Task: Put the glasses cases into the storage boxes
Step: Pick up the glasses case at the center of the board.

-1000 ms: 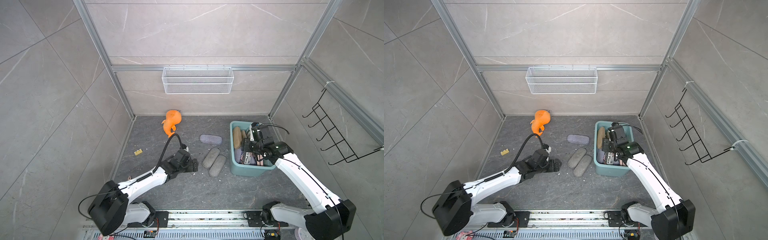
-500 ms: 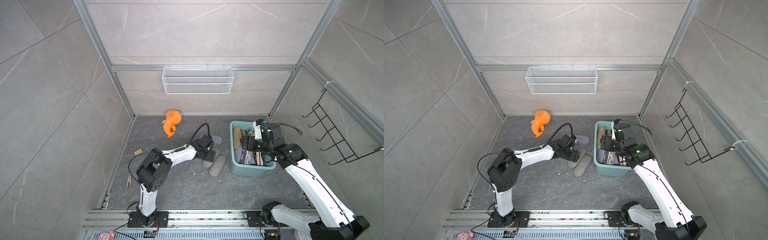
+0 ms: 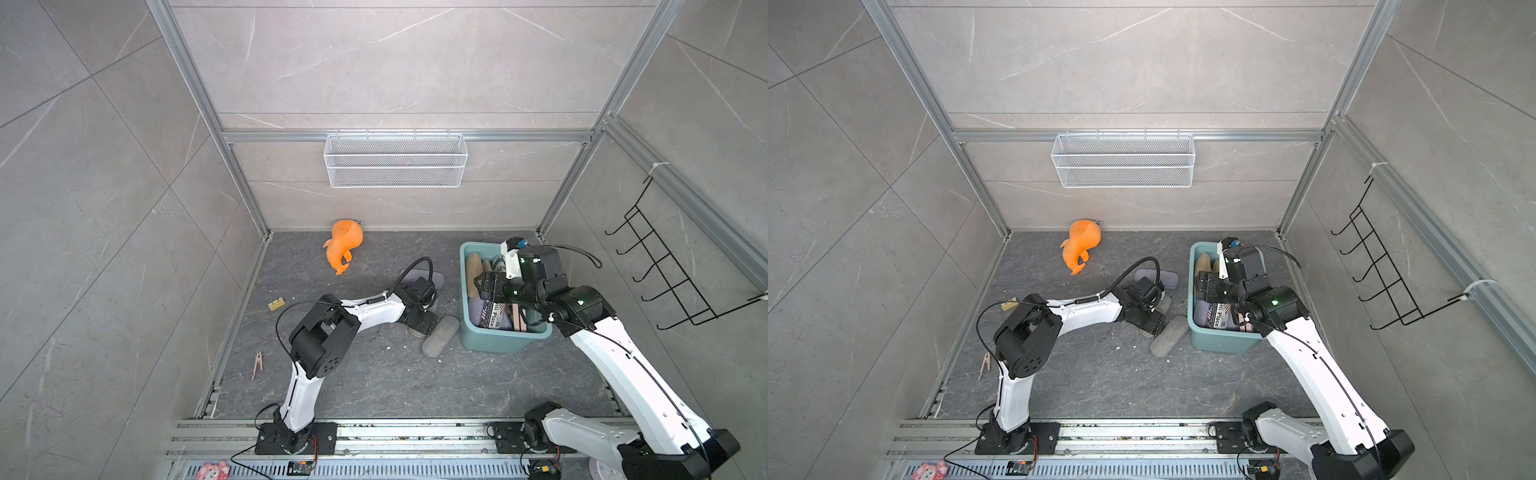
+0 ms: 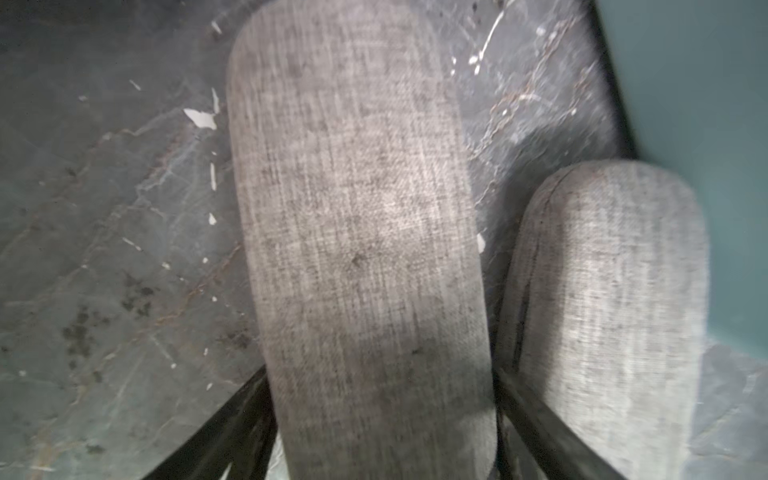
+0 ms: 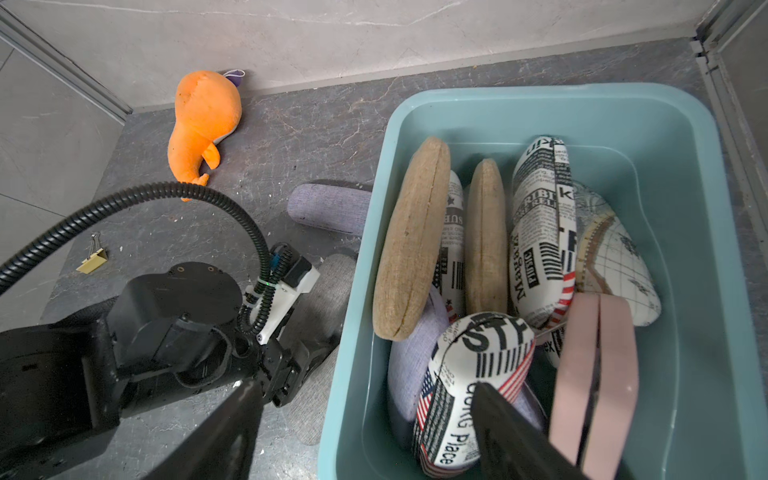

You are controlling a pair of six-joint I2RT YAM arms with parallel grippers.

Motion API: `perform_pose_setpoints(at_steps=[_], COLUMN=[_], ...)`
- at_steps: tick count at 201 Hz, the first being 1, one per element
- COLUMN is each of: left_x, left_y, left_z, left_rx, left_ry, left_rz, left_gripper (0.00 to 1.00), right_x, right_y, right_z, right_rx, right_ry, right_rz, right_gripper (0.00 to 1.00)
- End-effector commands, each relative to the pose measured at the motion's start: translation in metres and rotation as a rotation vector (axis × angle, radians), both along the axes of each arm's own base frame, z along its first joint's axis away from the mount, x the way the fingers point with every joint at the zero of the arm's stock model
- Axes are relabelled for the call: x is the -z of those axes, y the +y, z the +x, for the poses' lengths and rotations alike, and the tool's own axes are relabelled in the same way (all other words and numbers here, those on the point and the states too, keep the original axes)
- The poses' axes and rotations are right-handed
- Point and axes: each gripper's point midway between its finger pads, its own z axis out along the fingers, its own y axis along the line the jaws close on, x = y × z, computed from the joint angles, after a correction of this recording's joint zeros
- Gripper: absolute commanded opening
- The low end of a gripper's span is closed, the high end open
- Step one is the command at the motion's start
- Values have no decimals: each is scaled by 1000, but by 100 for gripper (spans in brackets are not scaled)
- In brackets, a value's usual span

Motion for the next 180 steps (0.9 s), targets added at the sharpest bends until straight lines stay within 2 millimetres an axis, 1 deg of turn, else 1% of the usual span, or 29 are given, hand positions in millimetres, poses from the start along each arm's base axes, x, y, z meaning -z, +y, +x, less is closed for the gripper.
perform_pose_setpoints(at_steps=[1,15,24,35,49,74,87,94,95,103,115,125,128,146,159,180], left_x=[5,6,2,-7,-23,-51,-66,-79,-77,-91,-108,-125,-128,-153,-166,-184], left_y=[7,12,17,22,30,50,63,69,72,80,94,105,109,133,143,150], left_z=[3,4,4,1,-4,-27,-37,-40,-42,-45,-53,-57,-59,-63,-66,-68], left_rx=[-14,-28,-45,-57,-84,-121,-152,-170,-174,-201,-233,-256,-263,-332,-349,-356], left_ry=[-18,-29,-43,-64,-95,-150,-202,-244,-244,-291,-353,-417,-431,-531,-570,-599], left_rz=[40,58,60,35,-7,-134,-217,-280,-277,-344,-432,-508,-526,-631,-689,-763], left_gripper=[71,63,61,59,58,58,58,57,57,57,57,57,57,57,57,57], right_x=[-12,-14,-16,-16,-17,-13,-13,-12,-14,-16,-16,-17,-17,-13,-10,-10], right_y=[6,8,9,11,16,31,47,57,60,73,89,107,112,140,159,196], right_z=[1,0,-1,-2,-4,-5,-5,-5,-5,-7,-9,-10,-11,-14,-14,-19], right_rx=[-4,-10,-14,-19,-36,-70,-112,-136,-143,-181,-200,-235,-250,-307,-338,-426], right_ry=[-23,-27,-30,-33,-33,-36,-54,-64,-70,-89,-105,-120,-123,-123,-115,-103], right_rz=[23,22,19,19,25,56,112,146,153,182,221,273,285,296,291,288], right_gripper=[81,81,80,80,79,78,77,77,77,76,76,75,75,75,75,76])
